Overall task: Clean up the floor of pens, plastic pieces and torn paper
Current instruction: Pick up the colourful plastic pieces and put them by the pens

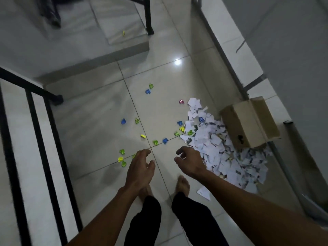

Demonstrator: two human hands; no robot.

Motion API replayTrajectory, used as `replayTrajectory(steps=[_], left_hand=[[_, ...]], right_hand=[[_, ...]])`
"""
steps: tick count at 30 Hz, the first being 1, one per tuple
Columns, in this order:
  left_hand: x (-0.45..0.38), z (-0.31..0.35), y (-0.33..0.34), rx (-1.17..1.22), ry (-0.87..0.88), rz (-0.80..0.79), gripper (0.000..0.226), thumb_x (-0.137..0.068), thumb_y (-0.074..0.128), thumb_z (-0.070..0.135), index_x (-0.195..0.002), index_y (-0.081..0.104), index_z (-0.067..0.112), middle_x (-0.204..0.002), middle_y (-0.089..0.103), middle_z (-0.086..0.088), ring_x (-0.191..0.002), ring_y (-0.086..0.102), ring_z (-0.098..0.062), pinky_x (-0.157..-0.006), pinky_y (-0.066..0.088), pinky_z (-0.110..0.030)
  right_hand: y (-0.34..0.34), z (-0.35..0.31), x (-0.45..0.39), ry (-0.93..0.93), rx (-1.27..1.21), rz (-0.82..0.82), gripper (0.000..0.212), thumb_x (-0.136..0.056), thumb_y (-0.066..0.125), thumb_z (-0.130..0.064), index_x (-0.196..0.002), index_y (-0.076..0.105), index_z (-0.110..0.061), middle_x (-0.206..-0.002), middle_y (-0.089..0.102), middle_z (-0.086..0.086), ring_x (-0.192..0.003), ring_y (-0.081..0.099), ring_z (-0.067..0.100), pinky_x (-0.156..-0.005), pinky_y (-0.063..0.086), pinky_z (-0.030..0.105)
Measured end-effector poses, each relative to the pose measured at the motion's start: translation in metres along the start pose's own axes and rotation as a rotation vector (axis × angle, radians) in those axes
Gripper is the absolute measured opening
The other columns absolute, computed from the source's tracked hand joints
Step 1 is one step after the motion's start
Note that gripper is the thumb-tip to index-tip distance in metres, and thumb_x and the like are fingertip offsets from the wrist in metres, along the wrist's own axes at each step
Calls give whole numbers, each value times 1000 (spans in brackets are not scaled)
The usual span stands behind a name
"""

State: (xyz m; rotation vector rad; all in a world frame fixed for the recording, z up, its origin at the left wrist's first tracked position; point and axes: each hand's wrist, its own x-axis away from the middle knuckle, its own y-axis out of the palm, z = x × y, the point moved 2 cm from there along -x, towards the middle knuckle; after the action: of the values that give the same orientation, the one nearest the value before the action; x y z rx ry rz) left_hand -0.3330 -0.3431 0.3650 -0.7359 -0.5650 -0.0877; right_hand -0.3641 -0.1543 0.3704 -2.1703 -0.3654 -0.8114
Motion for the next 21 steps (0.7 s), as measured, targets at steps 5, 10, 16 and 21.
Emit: replayTrajectory(steps=[5, 10, 16, 21], left_hand=[[-63, -57, 43, -21, 25, -6, 35, -91, 59, 21, -125, 53, 18, -125, 55, 2, -84, 61, -15, -79, 54, -37], [-146, -122, 117, -52, 81, -35, 36, -89, 60, 17, -125, 54, 14, -123, 55, -3, -86, 62, -19, -78, 52, -33], [-249, -194, 206, -197, 156, -58, 32, -89, 60, 16, -119, 53, 13, -119, 53, -6, -100, 57, -27, -83, 48, -40], [-315, -237, 265, -418, 266, -42, 43, -88, 61, 23, -128, 47, 17, -128, 47, -4, -114, 47, -24, -87, 47, -38]], right_hand=[[58, 27, -76, 0, 2, -8, 28, -85, 63, -30, -110, 65, -17, -105, 64, 2, -96, 59, 15, -78, 43, 25], [126, 81, -173, -6, 64, -20, 30, -85, 63, -29, -113, 64, -17, -111, 64, 4, -100, 59, 17, -82, 44, 26], [197, 148, -298, -76, 227, -29, 37, -80, 66, -25, -116, 59, -19, -116, 58, 7, -106, 56, 22, -89, 48, 33], [234, 177, -378, -338, 443, -26, 55, -79, 72, -28, -128, 48, -19, -123, 46, 7, -106, 53, 26, -82, 50, 36]])
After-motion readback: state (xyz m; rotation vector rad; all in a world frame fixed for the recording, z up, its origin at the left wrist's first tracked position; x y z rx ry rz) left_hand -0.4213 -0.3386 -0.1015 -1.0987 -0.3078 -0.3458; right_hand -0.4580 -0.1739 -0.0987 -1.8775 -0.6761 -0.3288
